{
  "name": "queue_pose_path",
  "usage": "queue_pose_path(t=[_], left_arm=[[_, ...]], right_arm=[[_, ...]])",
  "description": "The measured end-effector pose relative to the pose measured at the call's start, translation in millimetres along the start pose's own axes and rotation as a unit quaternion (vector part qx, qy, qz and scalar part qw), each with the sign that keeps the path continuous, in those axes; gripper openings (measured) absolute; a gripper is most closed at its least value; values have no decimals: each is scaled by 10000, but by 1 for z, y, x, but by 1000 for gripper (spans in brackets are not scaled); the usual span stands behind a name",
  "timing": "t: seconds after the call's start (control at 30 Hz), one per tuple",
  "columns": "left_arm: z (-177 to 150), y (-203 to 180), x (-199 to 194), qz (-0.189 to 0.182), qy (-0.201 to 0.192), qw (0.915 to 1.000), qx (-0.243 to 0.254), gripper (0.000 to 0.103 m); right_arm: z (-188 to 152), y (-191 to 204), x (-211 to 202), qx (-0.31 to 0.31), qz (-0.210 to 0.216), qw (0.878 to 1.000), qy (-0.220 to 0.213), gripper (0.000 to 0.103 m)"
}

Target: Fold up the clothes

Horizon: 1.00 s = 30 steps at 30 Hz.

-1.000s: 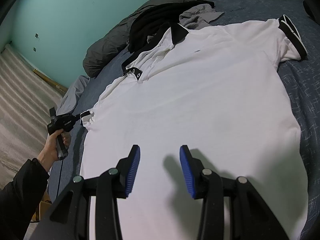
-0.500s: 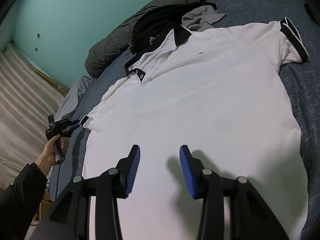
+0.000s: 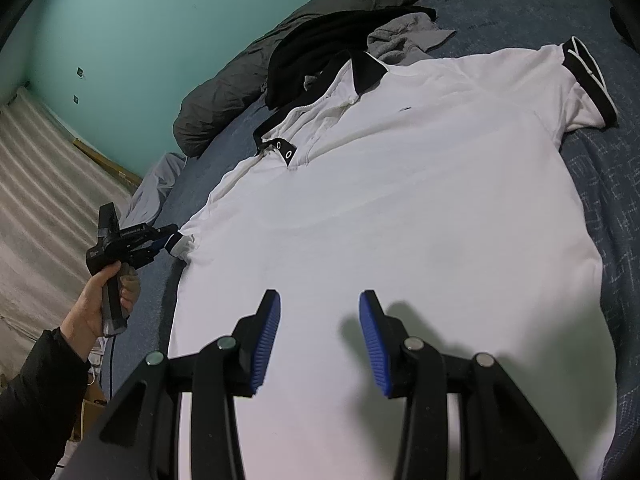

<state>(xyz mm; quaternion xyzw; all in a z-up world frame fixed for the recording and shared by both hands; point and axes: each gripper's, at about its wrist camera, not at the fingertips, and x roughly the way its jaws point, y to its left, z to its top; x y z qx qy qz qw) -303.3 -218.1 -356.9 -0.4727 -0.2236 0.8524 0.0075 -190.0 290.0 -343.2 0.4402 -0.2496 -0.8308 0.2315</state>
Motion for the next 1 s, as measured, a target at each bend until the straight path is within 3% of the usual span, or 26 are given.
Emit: queue_pose_path(t=[0.07, 0.1, 0.63, 0.73, 0.8, 0.87, 1.0], left_arm=[[-4, 4, -4, 16, -46, 10000, -54, 3], [-6, 6, -6, 24, -69, 9999, -81, 2], [-52, 60, -18, 201, 39, 9922, -1233, 5], [-47, 66, -26, 321, -152, 9899, -1371, 20], [-40, 69, -31, 282, -342, 9884, -1450, 48], [-29, 70, -32, 332, -526, 9880, -1417, 55], [-6, 72, -23, 487, -646, 9868, -1404, 56]], right_arm=[[1, 0, -2, 18, 19, 10000, -23, 41], [1, 0, -3, 24, 29, 10000, -37, 41], [4, 4, -3, 25, 94, 9999, -96, 41], [4, 2, -3, 38, 87, 9999, -89, 41], [3, 3, -3, 27, 87, 9999, -84, 41], [3, 4, -3, 8, 86, 9999, -86, 41], [3, 4, -2, -4, 61, 9999, -88, 41]])
